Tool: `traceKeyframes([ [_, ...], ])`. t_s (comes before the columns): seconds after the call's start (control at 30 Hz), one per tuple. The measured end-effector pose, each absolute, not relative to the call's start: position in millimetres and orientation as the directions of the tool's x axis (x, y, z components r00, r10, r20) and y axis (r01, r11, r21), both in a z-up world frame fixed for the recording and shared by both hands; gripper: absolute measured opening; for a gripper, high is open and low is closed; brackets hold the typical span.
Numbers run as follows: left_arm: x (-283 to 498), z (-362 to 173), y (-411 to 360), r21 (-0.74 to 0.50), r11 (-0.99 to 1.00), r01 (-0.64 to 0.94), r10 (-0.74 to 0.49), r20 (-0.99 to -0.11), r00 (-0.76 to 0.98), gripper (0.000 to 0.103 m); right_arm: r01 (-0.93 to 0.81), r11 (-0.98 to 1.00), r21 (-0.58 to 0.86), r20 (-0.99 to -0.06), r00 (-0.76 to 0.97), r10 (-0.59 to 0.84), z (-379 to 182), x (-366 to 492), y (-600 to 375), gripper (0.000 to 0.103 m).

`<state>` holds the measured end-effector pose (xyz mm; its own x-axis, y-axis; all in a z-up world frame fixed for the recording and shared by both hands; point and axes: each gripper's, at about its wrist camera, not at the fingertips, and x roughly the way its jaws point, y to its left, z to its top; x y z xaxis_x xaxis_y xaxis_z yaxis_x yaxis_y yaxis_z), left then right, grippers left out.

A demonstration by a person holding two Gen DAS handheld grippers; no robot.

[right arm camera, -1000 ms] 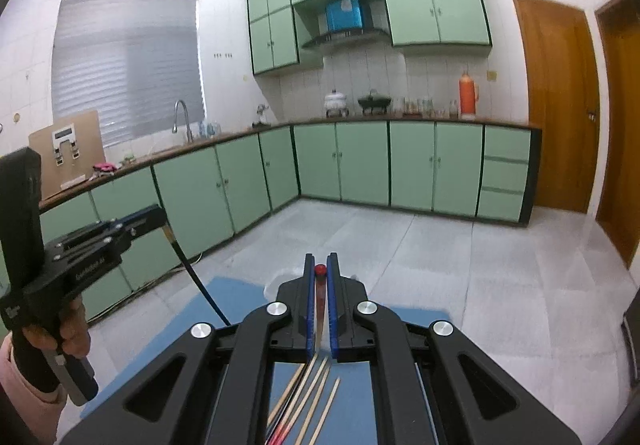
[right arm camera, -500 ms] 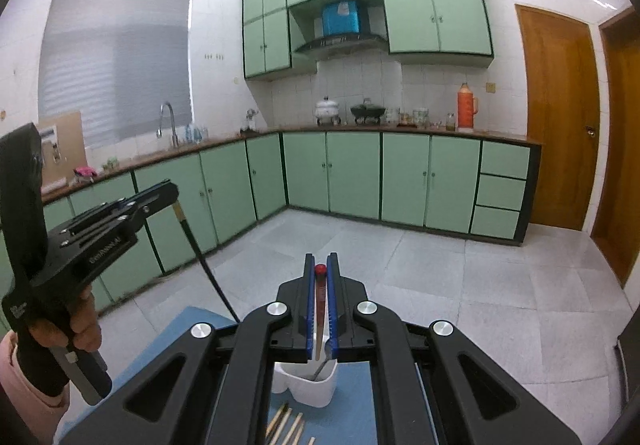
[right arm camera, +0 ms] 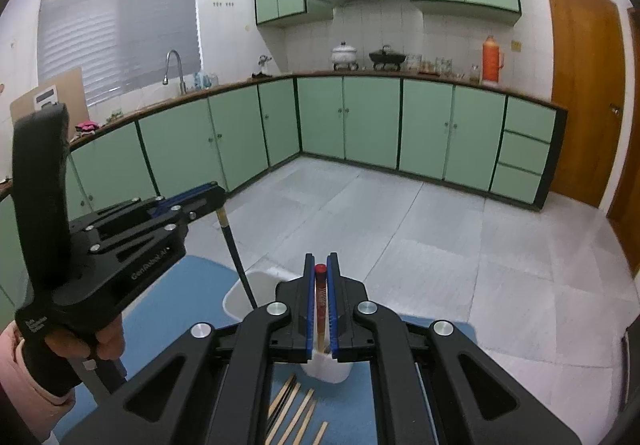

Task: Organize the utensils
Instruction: 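Lift both chopsticks over the white holder and open both tools to drop them in, then move both open tools back down to the remaining chopsticks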

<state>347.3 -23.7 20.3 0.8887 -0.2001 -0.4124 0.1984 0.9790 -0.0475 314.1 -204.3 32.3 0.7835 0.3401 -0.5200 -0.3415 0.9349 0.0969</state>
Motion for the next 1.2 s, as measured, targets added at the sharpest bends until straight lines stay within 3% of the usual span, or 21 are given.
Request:
traceKeyframes([
  [0.13, 331.9, 17.5, -15.7, -0.059, 0.979, 0.196, -0.202, -0.408, 0.89, 0.033, -0.316, 0.941, 0.119, -0.503, 0.798, 0.331, 31.5, 302.4, -214.6, 0.028],
  [0.2, 321.9, 19.1, -12.7, -0.059, 0.979, 0.193, -0.201, -0.401, 0.894, 0.041, -0.286, 0.95, 0.125, -0.482, 0.82, 0.31, 33.4, 290.9, -222.7, 0.046],
  [0.33, 292.0, 21.1, -9.7, -0.05, 0.983, 0.179, -0.185, -0.383, 0.905, 0.063, -0.237, 0.965, 0.111, -0.462, 0.848, 0.261, 31.8, 268.1, -234.5, 0.058],
  [0.4, 273.9, 20.5, -8.3, -0.039, 0.985, 0.169, -0.171, -0.377, 0.91, 0.07, -0.204, 0.973, 0.109, -0.453, 0.861, 0.232, 27.5, 252.6, -241.3, 0.07],
  [0.5, 245.1, 12.9, -8.9, -0.038, 0.985, 0.167, -0.168, -0.389, 0.906, 0.079, -0.157, 0.978, 0.134, -0.453, 0.868, 0.202, 12.7, 222.4, -252.1, 0.078],
  [0.63, 211.4, -6.3, -9.1, -0.034, 0.987, 0.159, -0.158, -0.43, 0.889, 0.085, -0.104, 0.983, 0.149, -0.477, 0.864, 0.163, -13.2, 187.2, -260.1, 0.081],
  [1.2, 125.3, -113.9, 2.4, 0.0, 0.989, 0.147, -0.108, -0.682, 0.723, 0.086, -0.047, 0.988, 0.149, -0.684, 0.716, 0.137, -130.4, 81.8, -230.1, 0.082],
])
